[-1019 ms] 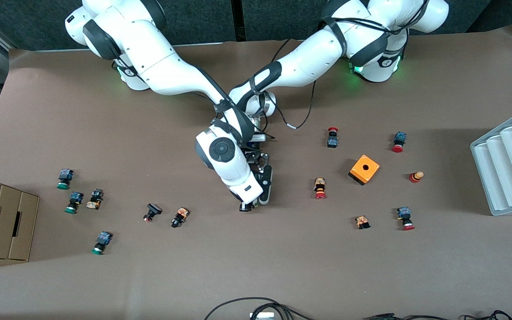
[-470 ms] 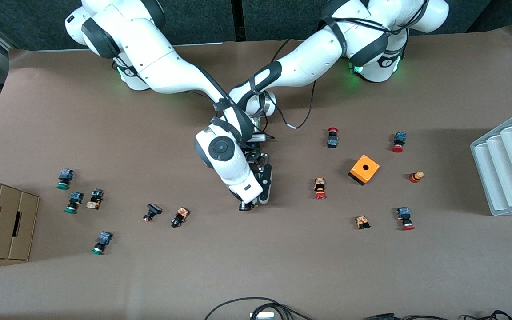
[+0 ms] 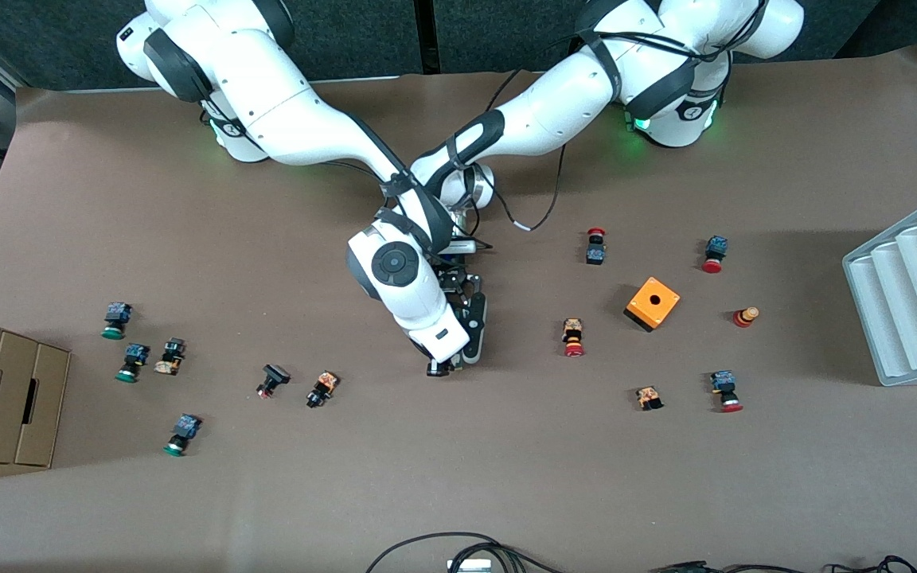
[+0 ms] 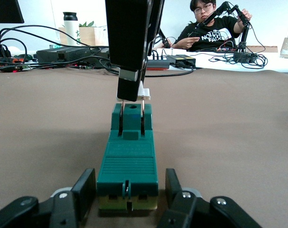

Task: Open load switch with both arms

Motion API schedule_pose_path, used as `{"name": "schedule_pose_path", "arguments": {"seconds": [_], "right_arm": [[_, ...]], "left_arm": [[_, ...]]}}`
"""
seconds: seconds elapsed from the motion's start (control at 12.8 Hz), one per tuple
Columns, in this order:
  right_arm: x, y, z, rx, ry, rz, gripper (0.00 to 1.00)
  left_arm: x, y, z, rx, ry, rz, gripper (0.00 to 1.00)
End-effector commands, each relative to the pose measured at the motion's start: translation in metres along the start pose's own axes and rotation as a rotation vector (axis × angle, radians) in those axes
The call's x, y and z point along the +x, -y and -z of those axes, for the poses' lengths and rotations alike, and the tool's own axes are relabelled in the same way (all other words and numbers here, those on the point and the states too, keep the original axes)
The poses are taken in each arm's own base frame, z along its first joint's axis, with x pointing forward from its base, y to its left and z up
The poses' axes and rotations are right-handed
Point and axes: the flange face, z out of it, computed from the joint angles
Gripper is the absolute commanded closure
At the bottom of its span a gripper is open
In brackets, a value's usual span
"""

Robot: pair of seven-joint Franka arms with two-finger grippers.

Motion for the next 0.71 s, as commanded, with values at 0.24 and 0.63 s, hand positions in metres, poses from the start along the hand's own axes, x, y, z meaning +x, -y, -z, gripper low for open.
{"name": "schedule_pose_path", "arguments": {"seconds": [0.24,0.63], "right_arm": [[-0.006,0.016,0.010,0.040,0.021,-0.008,0.63],[0.000,0.027,0.009,0.049,0.026,-0.021,0.63]], "left_arm": [[-0.007,0.003,-0.002,0.001,-0.005,0.010,0.33],[-0.007,0.002,-0.002,0.002,-0.006,0.011,0.33]]}}
